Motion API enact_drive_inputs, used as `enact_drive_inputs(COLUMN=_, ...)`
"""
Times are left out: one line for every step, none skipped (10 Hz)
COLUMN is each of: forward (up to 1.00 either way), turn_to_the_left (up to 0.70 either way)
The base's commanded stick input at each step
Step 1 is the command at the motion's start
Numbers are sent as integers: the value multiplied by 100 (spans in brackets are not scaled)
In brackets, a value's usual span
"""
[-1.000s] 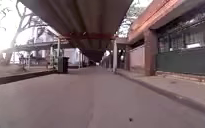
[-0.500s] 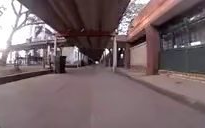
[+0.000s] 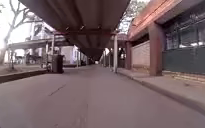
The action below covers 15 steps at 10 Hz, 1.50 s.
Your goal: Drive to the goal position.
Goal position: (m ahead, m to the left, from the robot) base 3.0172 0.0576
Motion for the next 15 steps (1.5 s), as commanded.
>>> enact_drive_inputs(forward=70, turn_to_the_left=0)
enact_drive_inputs(forward=70, turn_to_the_left=0)
enact_drive_inputs(forward=70, turn_to_the_left=0)
enact_drive_inputs(forward=70, turn_to_the_left=0)
enact_drive_inputs(forward=70, turn_to_the_left=0)
enact_drive_inputs(forward=70, turn_to_the_left=0)
enact_drive_inputs(forward=70, turn_to_the_left=0)
enact_drive_inputs(forward=70, turn_to_the_left=0)
enact_drive_inputs(forward=70, turn_to_the_left=0)
enact_drive_inputs(forward=70, turn_to_the_left=0)
enact_drive_inputs(forward=70, turn_to_the_left=0)
enact_drive_inputs(forward=70, turn_to_the_left=0)
enact_drive_inputs(forward=70, turn_to_the_left=0)
enact_drive_inputs(forward=70, turn_to_the_left=0)
enact_drive_inputs(forward=70, turn_to_the_left=0)
